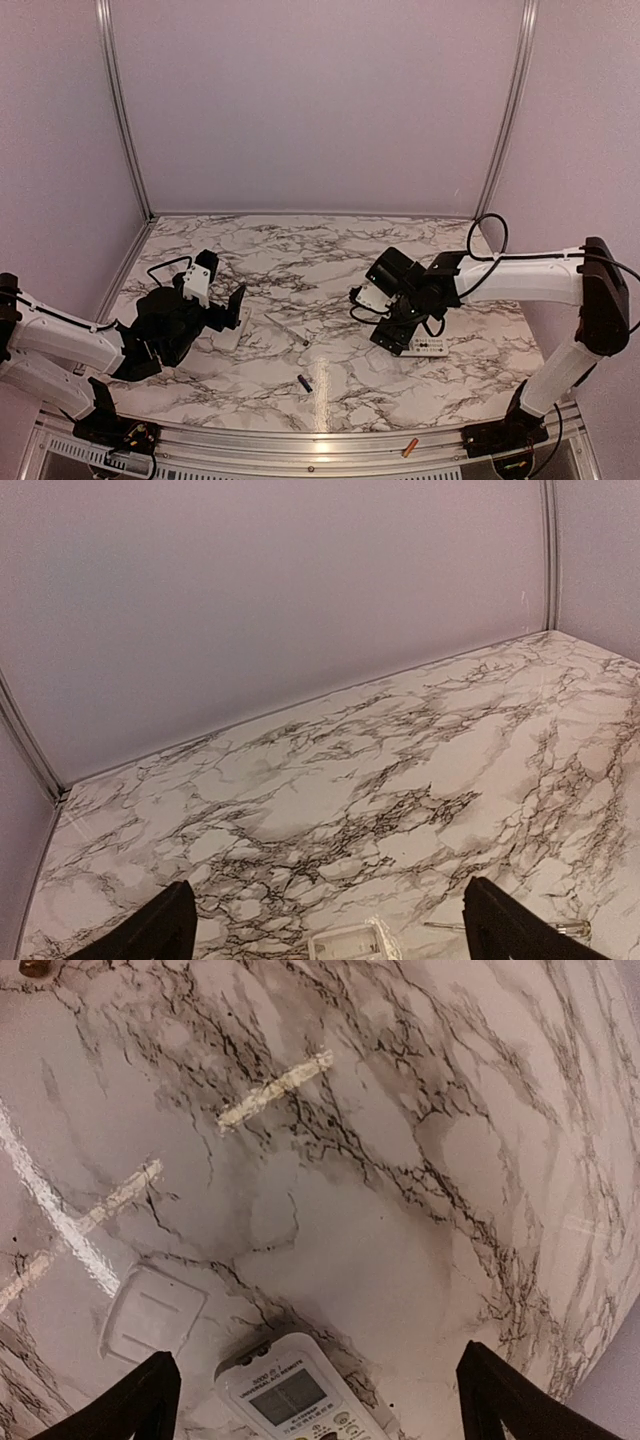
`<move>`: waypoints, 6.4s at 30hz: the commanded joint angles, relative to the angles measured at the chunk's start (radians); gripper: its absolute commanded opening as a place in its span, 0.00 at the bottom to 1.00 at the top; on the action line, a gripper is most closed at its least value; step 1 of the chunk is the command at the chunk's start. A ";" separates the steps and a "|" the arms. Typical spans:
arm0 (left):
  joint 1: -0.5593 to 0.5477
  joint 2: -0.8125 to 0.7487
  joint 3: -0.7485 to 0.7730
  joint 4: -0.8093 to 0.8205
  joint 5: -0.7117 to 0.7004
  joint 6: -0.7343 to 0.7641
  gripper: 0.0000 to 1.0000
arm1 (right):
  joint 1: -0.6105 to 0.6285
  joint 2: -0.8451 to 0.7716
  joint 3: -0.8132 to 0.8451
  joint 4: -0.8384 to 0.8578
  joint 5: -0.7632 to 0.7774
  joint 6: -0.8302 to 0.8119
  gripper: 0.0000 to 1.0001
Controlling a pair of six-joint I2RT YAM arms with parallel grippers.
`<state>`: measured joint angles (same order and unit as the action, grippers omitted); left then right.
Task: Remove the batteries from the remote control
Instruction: Pick up the remote control from the center of the board, then pass from the right arm to the left
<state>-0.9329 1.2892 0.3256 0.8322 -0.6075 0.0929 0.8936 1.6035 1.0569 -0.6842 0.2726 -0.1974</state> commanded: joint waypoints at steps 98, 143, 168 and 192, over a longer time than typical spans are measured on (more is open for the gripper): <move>0.006 -0.044 -0.020 -0.004 -0.001 0.024 0.95 | -0.237 0.033 0.022 -0.086 -0.208 -0.128 0.12; 0.007 -0.082 -0.093 0.137 0.461 0.077 0.99 | -0.025 -0.258 -0.080 0.620 -0.486 -0.021 0.00; 0.006 -0.057 -0.113 0.308 1.118 0.024 0.99 | 0.212 -0.203 -0.037 0.994 -0.834 0.059 0.00; -0.021 0.051 -0.076 0.431 1.101 -0.026 0.76 | 0.212 -0.078 -0.024 1.209 -0.864 0.184 0.00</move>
<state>-0.9451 1.3186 0.2329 1.1980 0.5148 0.0830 1.0996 1.5185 0.9859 0.4461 -0.5709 -0.0441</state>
